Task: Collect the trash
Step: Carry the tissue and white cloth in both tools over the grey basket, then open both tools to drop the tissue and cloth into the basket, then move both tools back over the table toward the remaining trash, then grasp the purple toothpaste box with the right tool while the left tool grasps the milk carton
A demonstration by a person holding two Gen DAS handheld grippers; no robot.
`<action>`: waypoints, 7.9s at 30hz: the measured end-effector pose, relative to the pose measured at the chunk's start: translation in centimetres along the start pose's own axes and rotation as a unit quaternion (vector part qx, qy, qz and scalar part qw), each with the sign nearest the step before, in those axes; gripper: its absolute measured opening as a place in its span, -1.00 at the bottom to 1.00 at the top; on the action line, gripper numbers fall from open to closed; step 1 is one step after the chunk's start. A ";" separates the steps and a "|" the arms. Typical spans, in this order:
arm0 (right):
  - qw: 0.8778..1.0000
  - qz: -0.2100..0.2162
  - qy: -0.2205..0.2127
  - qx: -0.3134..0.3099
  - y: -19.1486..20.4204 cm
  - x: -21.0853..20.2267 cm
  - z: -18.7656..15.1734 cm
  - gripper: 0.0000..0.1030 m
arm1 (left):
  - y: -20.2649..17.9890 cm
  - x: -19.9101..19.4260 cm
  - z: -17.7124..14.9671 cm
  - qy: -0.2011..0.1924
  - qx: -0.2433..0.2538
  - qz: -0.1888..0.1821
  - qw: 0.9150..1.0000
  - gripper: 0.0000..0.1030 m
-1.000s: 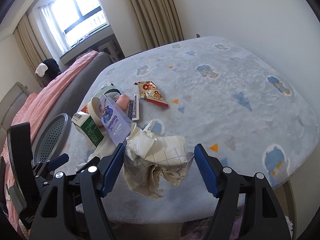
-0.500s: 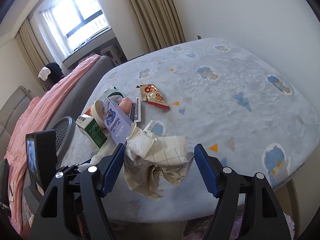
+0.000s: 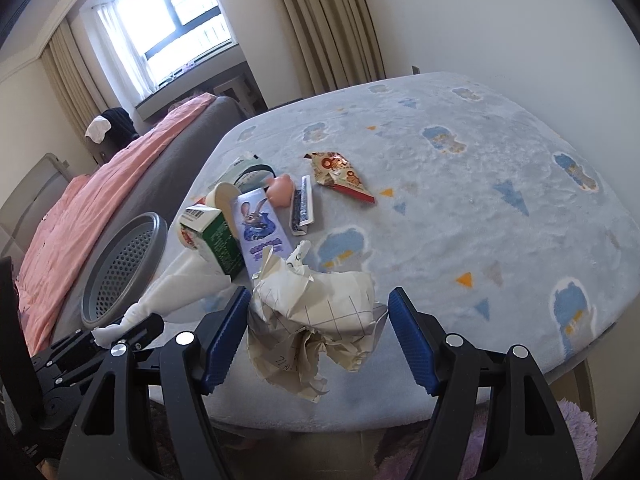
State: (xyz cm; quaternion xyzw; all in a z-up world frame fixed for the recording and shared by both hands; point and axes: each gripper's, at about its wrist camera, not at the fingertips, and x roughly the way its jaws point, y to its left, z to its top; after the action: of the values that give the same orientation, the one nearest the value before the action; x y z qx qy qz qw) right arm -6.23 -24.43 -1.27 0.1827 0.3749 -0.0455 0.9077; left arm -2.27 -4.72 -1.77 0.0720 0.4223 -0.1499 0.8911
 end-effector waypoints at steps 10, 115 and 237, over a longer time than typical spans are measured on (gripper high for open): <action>0.997 0.048 0.000 -0.062 8.2 0.4 1.1 0.34 | 8.4 -2.8 1.5 -0.042 -0.062 0.048 0.996 -0.43; 0.972 0.121 0.053 -0.194 27.8 11.9 2.9 0.72 | 28.7 0.6 0.7 -0.036 -0.198 0.154 0.967 0.20; 0.994 -0.015 0.097 -0.050 -1.9 8.6 0.9 0.07 | -1.1 3.8 3.6 -0.014 0.000 0.011 1.000 0.38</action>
State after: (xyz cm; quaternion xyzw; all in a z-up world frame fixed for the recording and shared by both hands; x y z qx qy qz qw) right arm 0.07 -26.04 -7.26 0.1352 0.4656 -0.0224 0.8743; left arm 2.33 -7.49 -2.45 0.0741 0.4094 -0.1412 0.8983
